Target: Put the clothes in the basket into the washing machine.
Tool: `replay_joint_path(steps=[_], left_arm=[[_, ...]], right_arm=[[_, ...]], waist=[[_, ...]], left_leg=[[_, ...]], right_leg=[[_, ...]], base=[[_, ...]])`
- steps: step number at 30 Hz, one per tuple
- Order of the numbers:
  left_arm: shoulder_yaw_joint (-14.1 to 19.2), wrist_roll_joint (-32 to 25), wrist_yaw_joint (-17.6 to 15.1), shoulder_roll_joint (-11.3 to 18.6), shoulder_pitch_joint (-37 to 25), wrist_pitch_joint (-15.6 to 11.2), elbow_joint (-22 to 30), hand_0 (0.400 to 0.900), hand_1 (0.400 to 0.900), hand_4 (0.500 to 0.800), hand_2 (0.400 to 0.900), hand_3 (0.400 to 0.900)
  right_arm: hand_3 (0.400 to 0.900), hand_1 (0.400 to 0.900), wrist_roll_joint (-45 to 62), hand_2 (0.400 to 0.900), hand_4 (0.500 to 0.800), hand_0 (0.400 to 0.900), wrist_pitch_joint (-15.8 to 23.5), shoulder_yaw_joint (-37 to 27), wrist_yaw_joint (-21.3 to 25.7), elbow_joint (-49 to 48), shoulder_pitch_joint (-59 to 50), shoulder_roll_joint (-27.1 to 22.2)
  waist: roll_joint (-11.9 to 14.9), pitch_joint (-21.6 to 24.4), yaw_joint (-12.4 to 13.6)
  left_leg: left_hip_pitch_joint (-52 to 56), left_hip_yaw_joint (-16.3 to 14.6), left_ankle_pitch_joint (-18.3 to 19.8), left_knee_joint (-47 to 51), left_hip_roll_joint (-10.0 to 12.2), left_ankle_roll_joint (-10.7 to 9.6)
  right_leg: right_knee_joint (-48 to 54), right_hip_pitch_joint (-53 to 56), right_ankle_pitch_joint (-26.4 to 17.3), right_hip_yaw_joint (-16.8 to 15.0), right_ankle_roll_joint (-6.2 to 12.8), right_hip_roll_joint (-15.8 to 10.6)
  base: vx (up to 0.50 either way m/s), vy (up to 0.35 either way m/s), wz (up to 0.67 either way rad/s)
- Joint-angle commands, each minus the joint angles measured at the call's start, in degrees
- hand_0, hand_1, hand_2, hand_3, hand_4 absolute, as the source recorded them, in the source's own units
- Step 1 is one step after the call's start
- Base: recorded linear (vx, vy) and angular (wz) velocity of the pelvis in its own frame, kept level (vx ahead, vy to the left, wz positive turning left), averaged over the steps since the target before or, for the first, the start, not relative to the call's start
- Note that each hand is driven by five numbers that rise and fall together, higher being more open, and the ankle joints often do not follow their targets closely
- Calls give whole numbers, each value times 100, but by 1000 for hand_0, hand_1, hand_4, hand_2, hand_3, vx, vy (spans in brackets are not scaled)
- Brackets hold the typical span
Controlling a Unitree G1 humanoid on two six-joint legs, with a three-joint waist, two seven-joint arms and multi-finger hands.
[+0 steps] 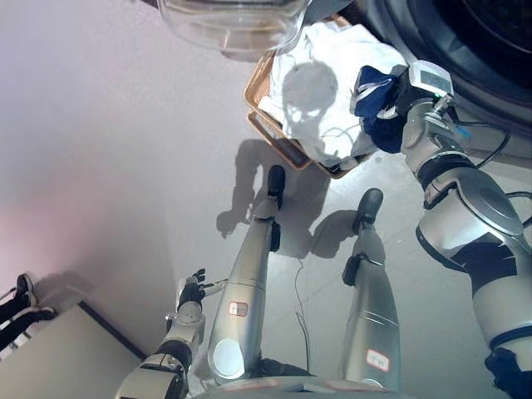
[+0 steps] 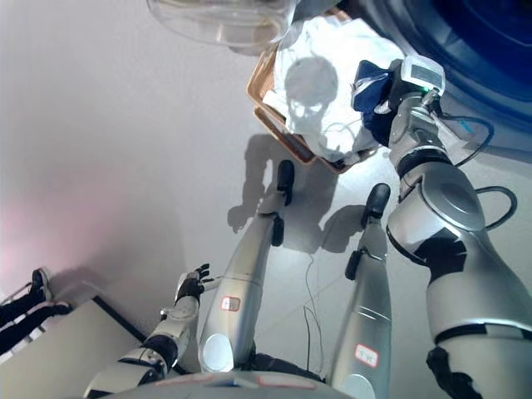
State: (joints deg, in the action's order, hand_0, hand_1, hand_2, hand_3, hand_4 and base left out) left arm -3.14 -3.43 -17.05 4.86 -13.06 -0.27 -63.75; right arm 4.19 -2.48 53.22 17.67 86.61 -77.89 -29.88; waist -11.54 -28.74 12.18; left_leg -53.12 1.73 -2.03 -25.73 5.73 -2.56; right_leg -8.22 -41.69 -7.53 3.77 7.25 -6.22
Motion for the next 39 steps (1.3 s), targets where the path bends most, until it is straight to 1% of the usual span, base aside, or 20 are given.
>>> replay_joint_path(steps=[1, 2, 3, 4, 5, 8, 9, 11, 13, 14, 16, 17, 18, 19, 22, 23, 26, 35, 37, 39], left_arm=[[57, -139, -210, 46, 264, 177, -655, 900, 900, 800, 900, 900], [48, -139, -208, 59, 279, 176, -655, 900, 900, 800, 900, 900], [98, -120, -179, 43, 247, 190, -654, 900, 900, 800, 900, 900], [103, -119, -161, 63, 318, 196, -686, 900, 900, 800, 900, 900], [133, -99, -134, 85, 318, 205, -696, 900, 900, 800, 900, 900], [208, -99, -48, 98, 365, 232, -699, 900, 900, 800, 900, 900], [223, -85, -21, 129, 410, 233, -690, 900, 900, 800, 900, 900], [251, -87, 40, 165, 478, 237, -684, 900, 900, 800, 900, 900], [303, -63, 103, 192, 541, 259, -681, 900, 900, 800, 900, 900], [295, -67, 123, 201, 580, 252, -677, 900, 900, 800, 900, 900], [360, -74, 183, 229, 627, 260, -691, 900, 900, 800, 900, 900], [360, -99, 181, 247, 661, 257, -709, 900, 900, 800, 900, 900], [402, -111, 209, 247, 702, 264, -731, 900, 900, 800, 900, 900], [401, -106, 224, 250, 732, 263, -749, 900, 900, 800, 900, 900], [415, -107, 250, 240, 815, 240, -801, 900, 900, 800, 900, 900], [429, -104, 264, 241, 834, 253, -821, 900, 900, 800, 900, 900], [408, -116, 281, 252, 858, 260, -862, 900, 900, 800, 900, 900], [431, -172, 293, 319, 870, 245, -896, 900, 900, 800, 900, 900], [455, -190, 302, 320, 858, 237, -873, 900, 900, 800, 900, 900], [457, -204, 304, 306, 828, 235, -867, 900, 900, 800, 900, 900]], right_arm=[[400, 400, 654, 400, 500, 400, 67, -501, 514, -105, -403, -396], [400, 400, 651, 400, 500, 400, 61, -522, 522, -123, -374, -398], [400, 400, 894, 400, 500, 400, 99, -929, 558, -225, -189, -401], [400, 400, 1007, 400, 500, 400, 118, -1172, 620, -243, -32, -395], [400, 400, 1072, 400, 500, 400, 126, -1437, 648, -285, 67, -333], [400, 400, 1777, 400, 500, 400, 342, -2862, 784, -704, 887, -165], [400, 400, 1935, 400, 500, 400, 404, -3211, 781, -801, 1147, -95], [400, 400, 2331, 400, 500, 400, 531, -4111, 750, -1067, 1707, 119], [400, 400, 2558, 400, 500, 400, 590, -4693, 689, -1181, 2016, 276], [400, 400, 2769, 400, 500, 400, 661, -5115, 614, -1327, 2239, 426], [400, 400, 2858, 400, 500, 400, 688, -5421, 539, -1376, 2349, 485], [400, 400, 2949, 400, 500, 400, 717, -5661, 471, -1578, 2492, 629], [400, 400, 2974, 400, 500, 400, 734, -5817, 431, -1664, 2536, 643], [400, 400, 3024, 400, 500, 400, 755, -5932, 380, -1720, 2575, 728], [400, 400, 3284, 400, 500, 400, 853, -6290, 318, -1837, 2344, 777], [400, 400, 3362, 400, 500, 400, 910, -6351, 340, -1922, 2147, 781], [400, 400, 3484, 400, 500, 400, 991, -6430, 341, -2037, 1903, 783], [400, 400, 3714, 400, 500, 400, 1098, -6258, 390, -2039, 1043, 739], [400, 400, 3769, 400, 500, 400, 1129, -6120, 490, -1954, 649, 582], [400, 400, 3798, 400, 500, 400, 1141, -6091, 507, -1901, 525, 494]], waist=[[-205, -105, -212], [-192, -105, -207], [-169, -105, -235], [-143, -105, -267], [-126, -105, -279], [-75, -105, -338], [-79, -105, -347], [-87, -105, -372], [-129, -105, -393], [-141, -105, -392], [-188, -105, -379], [-198, -105, -381], [-222, -105, -385], [-242, -105, -378], [-334, -105, -362], [-386, -105, -360], [-420, -105, -339], [-401, -105, -223], [-401, -105, -147], [-414, -105, -113]], left_leg=[[836, 212, -386, 1276, 10, -241], [866, 206, -389, 1295, 8, -241], [969, 195, -452, 1383, -6, -239], [1176, 151, -383, 1431, -11, -225], [1271, 143, -440, 1521, -12, -212], [1715, 79, -453, 1721, -56, -186], [1850, 50, -457, 1784, -65, -167], [2185, -13, -485, 1977, -103, -142], [2471, -35, -503, 2126, -129, -124], [2635, -51, -514, 2196, -146, -125], [2837, -66, -526, 2261, -170, -119], [2921, -64, -528, 2293, -164, -118], [3002, -79, -518, 2289, -178, -118], [3046, -78, -518, 2282, -195, -113], [3154, -92, -526, 2297, -220, -97], [3190, -105, -531, 2312, -216, -82], [3224, -111, -541, 2360, -210, -61], [3212, -100, -541, 2391, -213, -45], [3198, -63, -565, 2603, -211, -14], [3197, -46, -602, 2713, -204, -7]], right_leg=[[-477, 994, 11, 20, -25, 142], [-462, 1020, 9, 18, -26, 138], [-338, 1127, -8, 35, -61, 159], [-235, 1330, 53, 62, -83, 165], [-149, 1420, 24, 71, -110, 197], [243, 1935, 69, 113, -211, 226], [353, 2083, 83, 127, -234, 236], [631, 2458, 117, 145, -288, 272], [850, 2764, 136, 158, -333, 293], [964, 2929, 153, 159, -371, 301], [1121, 3169, 142, 160, -402, 321], [1199, 3266, 147, 177, -428, 329], [1252, 3364, 149, 162, -444, 333], [1272, 3429, 136, 144, -446, 349], [1320, 3604, 178, 153, -467, 338], [1322, 3659, 198, 140, -469, 346], [1322, 3704, 214, 122, -479, 355], [1322, 3772, 196, 56, -485, 373], [1322, 3704, 234, 57, -481, 374], [1322, 3658, 249, 67, -483, 375]], base=[[0, -39, -5], [-24, -38, -7], [6, -32, -6], [-12, -37, -9], [0, -53, -6], [-2, -43, -8], [13, -32, -5], [11, -22, -5], [13, 3, -10], [9, 5, -11], [7, 3, -11], [10, 7, -13], [9, 4, -12], [14, 10, -3], [4, 3, 1], [0, 0, 0], [7, 5, -1], [18, -3, -1], [0, 0, 0], [8, -10, 3]])
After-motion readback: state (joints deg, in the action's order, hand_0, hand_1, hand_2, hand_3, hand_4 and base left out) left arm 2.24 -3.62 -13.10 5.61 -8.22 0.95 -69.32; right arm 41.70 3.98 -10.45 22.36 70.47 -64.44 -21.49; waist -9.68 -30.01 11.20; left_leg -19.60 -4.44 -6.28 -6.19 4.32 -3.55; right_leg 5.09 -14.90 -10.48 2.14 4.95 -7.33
